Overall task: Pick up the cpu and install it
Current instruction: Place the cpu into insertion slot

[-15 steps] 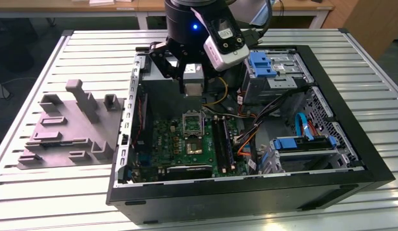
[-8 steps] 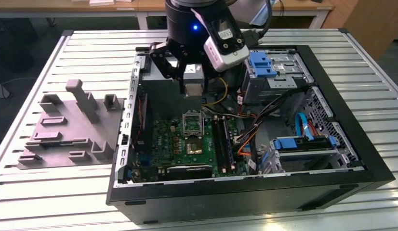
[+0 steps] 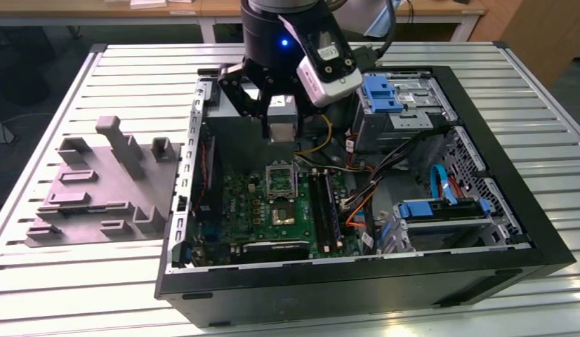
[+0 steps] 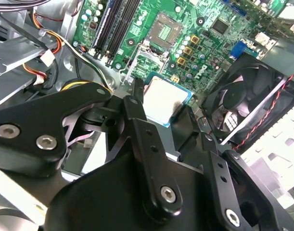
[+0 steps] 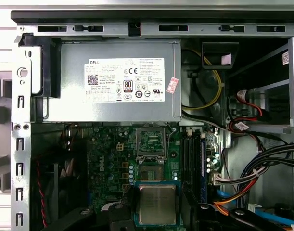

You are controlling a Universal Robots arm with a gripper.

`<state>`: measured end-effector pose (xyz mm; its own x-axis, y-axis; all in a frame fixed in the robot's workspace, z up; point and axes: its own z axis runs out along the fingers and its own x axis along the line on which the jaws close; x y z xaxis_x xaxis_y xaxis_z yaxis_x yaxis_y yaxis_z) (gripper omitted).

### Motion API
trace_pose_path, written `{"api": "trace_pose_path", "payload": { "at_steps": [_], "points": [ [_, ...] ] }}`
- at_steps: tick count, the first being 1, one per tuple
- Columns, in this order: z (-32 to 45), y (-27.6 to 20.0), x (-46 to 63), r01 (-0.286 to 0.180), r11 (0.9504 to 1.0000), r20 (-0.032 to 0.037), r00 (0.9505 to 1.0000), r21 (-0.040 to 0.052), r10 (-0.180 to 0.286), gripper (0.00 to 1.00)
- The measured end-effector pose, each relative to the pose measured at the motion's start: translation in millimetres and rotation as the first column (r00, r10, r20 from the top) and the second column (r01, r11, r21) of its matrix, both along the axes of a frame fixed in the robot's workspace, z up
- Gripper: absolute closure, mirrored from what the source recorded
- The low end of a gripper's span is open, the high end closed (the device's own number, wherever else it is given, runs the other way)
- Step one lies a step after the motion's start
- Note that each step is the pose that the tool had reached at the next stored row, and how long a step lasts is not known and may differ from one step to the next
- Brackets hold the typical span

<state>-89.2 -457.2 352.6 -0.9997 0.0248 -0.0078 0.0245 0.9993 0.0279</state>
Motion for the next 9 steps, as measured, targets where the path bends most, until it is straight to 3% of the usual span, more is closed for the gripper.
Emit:
{"api": "trace_pose_path", "payload": {
  "at_steps": [9],
  "points": [
    [-3.2, -0.2, 0.0, 0.000, 1.0000, 0.0000, 1.0000, 0.0000, 0.000, 0.53]
  ]
}}
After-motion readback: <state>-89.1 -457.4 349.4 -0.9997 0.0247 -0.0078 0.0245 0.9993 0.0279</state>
